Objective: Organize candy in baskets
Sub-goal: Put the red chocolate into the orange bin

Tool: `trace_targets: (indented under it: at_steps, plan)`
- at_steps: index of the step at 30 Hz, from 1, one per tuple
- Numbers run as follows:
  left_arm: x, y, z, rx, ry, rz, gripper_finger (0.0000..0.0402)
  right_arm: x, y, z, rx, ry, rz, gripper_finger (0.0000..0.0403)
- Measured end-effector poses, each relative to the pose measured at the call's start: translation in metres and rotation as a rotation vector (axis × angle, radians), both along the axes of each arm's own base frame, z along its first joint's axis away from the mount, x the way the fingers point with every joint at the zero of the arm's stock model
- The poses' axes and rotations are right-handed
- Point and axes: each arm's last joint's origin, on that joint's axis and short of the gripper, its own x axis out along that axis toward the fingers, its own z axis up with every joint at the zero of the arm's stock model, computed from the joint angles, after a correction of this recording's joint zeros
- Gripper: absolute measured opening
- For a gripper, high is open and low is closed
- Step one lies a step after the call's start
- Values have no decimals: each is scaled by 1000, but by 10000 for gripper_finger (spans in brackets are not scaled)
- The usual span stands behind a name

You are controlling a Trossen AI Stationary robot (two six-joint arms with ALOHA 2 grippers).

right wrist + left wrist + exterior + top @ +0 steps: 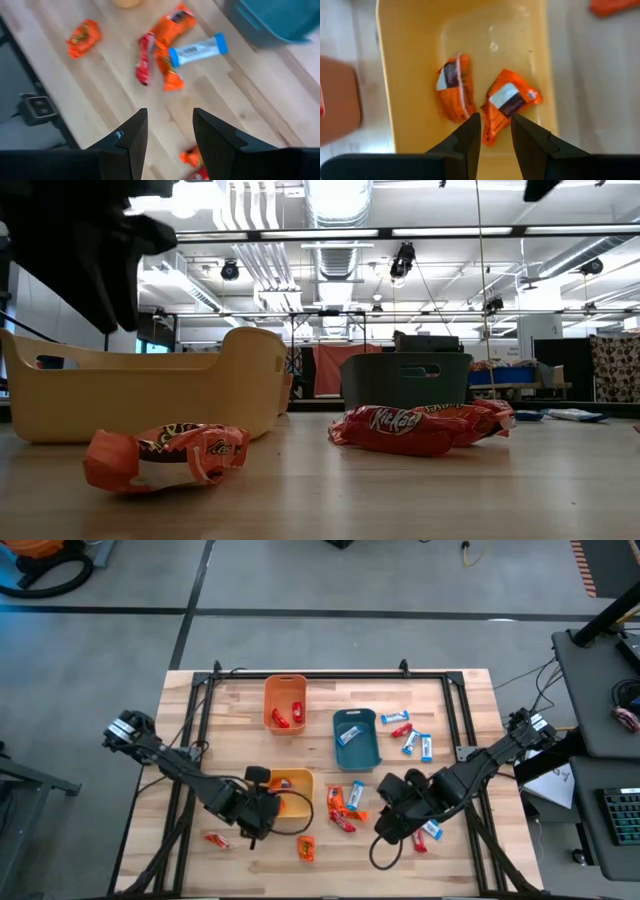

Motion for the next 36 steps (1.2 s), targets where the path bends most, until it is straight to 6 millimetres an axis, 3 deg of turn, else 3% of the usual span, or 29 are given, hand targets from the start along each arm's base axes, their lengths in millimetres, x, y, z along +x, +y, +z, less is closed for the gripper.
trace_targets:
  at_steps: [9, 21, 36]
  plan:
    - [-12, -15, 32, -92, -235, -228, 91, -4, -2, -10, -1, 66, -23, 139]
    - [-38, 6, 59, -182, -550, -185, 91, -16, -14, -55, 7, 256, -123, 113]
    - [-55, 26, 65, -81, -690, -15, 91, -40, -55, -125, 9, 560, -233, 195]
